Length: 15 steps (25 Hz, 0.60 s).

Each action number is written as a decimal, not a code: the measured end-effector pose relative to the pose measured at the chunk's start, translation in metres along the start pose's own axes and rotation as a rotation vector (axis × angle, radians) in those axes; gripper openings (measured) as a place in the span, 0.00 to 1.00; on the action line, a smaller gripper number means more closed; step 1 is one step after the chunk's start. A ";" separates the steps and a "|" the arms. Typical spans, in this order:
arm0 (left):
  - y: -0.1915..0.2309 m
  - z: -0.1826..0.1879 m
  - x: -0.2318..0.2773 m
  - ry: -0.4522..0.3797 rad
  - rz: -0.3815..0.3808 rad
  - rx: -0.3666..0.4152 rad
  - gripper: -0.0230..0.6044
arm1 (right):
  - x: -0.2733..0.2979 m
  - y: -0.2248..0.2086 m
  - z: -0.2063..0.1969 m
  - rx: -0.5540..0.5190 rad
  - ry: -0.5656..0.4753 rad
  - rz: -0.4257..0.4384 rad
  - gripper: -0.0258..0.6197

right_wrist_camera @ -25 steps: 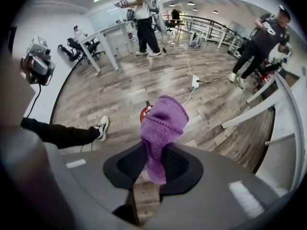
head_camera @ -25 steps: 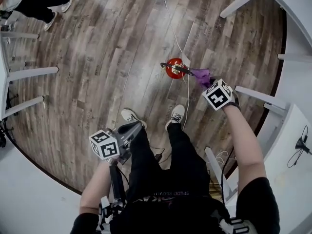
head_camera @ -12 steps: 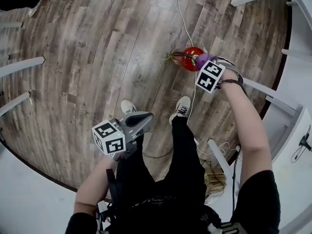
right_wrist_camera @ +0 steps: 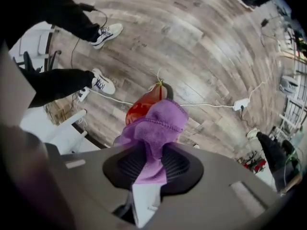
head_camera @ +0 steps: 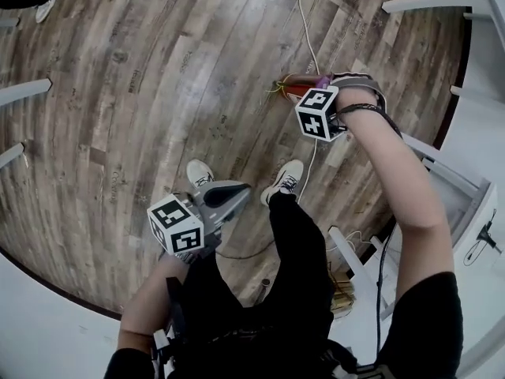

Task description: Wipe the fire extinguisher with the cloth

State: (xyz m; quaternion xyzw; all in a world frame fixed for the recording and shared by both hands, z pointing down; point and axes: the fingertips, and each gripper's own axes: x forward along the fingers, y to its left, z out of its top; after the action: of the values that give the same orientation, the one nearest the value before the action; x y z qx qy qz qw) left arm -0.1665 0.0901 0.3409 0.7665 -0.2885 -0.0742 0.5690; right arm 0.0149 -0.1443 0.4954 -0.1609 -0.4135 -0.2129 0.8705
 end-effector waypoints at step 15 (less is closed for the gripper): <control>0.026 -0.059 0.108 0.038 -0.140 0.045 0.03 | 0.032 0.049 -0.105 0.293 -0.240 0.026 0.17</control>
State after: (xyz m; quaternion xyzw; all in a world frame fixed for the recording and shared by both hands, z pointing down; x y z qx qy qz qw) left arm -0.0611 0.0774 0.4077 0.7987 -0.2248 -0.0927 0.5504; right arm 0.1256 -0.1579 0.4521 -0.0620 -0.5390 -0.1181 0.8317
